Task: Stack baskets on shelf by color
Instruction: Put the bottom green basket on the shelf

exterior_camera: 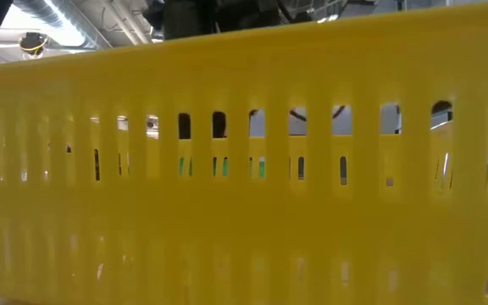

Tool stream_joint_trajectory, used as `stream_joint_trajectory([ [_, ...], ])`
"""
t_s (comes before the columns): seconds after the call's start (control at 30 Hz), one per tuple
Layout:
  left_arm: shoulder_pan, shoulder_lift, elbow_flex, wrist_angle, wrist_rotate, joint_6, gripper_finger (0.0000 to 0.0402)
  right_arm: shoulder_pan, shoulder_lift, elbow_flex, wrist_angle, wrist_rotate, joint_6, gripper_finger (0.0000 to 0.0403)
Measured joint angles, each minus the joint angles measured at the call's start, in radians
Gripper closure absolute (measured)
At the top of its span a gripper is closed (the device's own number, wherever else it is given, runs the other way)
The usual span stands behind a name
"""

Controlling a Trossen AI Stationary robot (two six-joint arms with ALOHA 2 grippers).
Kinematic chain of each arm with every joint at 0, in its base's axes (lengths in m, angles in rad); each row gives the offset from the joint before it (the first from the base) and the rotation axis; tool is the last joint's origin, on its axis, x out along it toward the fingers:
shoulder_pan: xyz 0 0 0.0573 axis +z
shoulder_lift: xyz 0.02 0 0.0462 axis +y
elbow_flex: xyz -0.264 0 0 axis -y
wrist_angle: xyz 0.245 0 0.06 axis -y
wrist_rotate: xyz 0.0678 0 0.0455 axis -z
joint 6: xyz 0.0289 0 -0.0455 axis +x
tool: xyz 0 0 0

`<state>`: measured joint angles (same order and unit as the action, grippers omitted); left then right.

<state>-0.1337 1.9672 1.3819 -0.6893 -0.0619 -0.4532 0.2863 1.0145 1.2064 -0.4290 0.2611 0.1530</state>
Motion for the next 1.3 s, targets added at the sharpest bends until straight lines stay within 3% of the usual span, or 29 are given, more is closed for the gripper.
stream_joint_trajectory([
  [0.13, 0.000, 0.024, 0.001, -0.010, 0.058, 0.070, 0.0354, 0.000, 0.000, 0.000, 0.000, 0.000, 0.002, 0.0402],
  [0.27, -0.002, 0.021, 0.001, -0.025, 0.079, 0.147, 0.0393, 0.000, 0.000, 0.000, 0.000, 0.000, -0.001, 0.0402],
  [0.47, -0.007, 0.008, 0.051, -0.073, 0.081, 0.439, 0.0401, 0.000, 0.000, 0.000, -0.002, 0.000, -0.003, 0.0402],
  [0.7, -0.005, 0.006, 0.215, -0.242, 0.060, 0.725, 0.0401, 0.000, 0.000, 0.000, -0.075, 0.000, -0.033, 0.0402],
  [0.9, -0.004, 0.005, 0.368, -0.393, -0.108, 0.958, 0.0401, 0.000, -0.002, 0.000, -0.172, 0.015, -0.056, 0.0402],
  [1.03, 0.004, 0.005, 0.449, -0.444, -0.226, 1.095, 0.0401, 0.000, -0.004, 0.000, -0.215, 0.094, -0.027, 0.0402],
  [1.17, 0.010, 0.005, 0.495, -0.444, -0.418, 1.280, 0.0401, 0.000, -0.004, 0.000, -0.269, 0.144, 0.026, 0.0402],
  [1.3, 0.043, 0.005, 0.512, -0.437, -0.504, 1.385, 0.0401, 0.000, -0.004, 0.000, -0.303, 0.258, 0.029, 0.0402],
])
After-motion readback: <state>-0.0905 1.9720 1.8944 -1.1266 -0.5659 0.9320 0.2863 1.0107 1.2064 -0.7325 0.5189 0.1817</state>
